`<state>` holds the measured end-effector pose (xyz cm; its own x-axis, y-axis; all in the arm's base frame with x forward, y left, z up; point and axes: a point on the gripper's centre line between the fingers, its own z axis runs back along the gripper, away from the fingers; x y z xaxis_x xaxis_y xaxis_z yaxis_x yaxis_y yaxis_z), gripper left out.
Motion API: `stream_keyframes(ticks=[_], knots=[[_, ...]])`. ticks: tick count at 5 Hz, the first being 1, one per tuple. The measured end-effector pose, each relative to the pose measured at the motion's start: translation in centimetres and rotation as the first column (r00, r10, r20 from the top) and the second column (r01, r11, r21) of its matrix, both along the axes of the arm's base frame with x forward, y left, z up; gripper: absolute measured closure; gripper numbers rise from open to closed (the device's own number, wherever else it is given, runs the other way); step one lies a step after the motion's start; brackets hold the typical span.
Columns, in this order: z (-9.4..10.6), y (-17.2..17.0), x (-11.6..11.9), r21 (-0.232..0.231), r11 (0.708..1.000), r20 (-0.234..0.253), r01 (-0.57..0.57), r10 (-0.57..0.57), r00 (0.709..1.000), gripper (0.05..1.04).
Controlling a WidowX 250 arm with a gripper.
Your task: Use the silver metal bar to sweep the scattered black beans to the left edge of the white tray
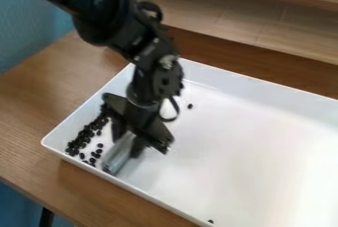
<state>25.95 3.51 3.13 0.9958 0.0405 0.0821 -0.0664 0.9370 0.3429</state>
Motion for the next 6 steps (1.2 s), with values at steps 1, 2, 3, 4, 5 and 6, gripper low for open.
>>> stream_keyframes(ticks=[1, 2, 3, 4, 5, 6], knots=[[0.3, 3.1, 0.4, 0.014, 1.000, 0.008, -0.015, 0.015, 1.000, 0.687], [0.3, 3.9, 0.5, 0.014, 1.000, 0.010, -0.022, 0.021, 1.000, 0.687], [0.7, 2.0, 1.1, -0.079, 0.994, 0.008, -0.070, 0.071, 0.997, 0.687], [2.8, -1.2, 2.1, -0.182, 0.977, -0.007, -0.109, 0.109, 0.994, 0.687], [5.4, -5.9, 3.6, -0.268, 0.950, -0.009, -0.162, 0.166, 0.986, 0.687], [6.1, -10.9, 4.1, -0.279, 0.943, 0.005, -0.181, 0.190, 0.982, 0.687]])
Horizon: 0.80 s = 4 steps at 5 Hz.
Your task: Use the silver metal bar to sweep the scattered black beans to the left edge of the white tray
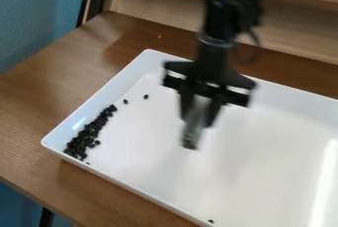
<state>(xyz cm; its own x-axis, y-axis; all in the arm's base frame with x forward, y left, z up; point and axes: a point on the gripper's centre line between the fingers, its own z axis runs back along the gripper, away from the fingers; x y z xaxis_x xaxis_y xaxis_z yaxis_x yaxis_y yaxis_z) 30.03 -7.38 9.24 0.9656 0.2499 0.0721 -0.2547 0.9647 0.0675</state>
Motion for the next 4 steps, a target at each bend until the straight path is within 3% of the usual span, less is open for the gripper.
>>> stream_keyframes(ticks=[1, 2, 4], knots=[[-1.2, -4.6, -1.1, 0.016, 1.000, -0.001, 0.015, -0.015, 1.000, 0.687], [-2.4, -5.8, -1.8, 0.043, 0.999, 0.048, -0.012, 0.010, 0.999, 0.687], [-5.9, -6.1, -3.0, 0.107, 0.994, 0.074, 0.000, -0.008, 0.997, 0.687]])
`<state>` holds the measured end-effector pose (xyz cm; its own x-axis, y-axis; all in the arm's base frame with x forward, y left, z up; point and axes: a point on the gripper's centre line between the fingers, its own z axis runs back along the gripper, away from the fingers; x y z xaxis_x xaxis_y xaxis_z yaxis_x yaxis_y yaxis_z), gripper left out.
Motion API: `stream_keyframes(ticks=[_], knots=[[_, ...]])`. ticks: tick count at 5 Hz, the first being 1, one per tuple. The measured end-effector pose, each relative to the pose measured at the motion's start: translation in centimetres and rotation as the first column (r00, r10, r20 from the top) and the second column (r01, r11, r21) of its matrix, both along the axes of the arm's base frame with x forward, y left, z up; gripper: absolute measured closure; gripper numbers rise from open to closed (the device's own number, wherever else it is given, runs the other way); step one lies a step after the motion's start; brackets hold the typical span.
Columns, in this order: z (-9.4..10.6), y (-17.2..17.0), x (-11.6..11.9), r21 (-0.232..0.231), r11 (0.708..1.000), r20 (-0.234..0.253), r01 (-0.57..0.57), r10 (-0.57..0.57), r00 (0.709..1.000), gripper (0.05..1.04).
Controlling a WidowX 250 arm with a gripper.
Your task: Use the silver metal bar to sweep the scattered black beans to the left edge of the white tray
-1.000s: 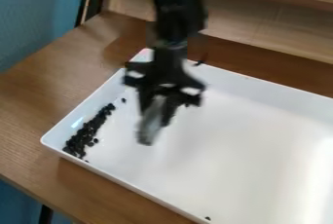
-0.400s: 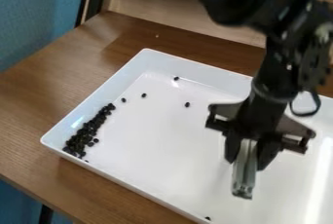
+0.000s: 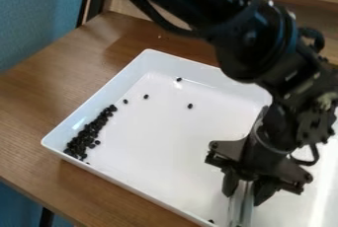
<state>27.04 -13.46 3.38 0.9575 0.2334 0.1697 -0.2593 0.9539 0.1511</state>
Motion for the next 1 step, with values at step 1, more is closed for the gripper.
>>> stream_keyframes(ticks=[1], knots=[[-0.44, 0.29, -0.16, 0.005, 1.000, 0.011, -0.001, 0.000, 1.000, 0.687]])
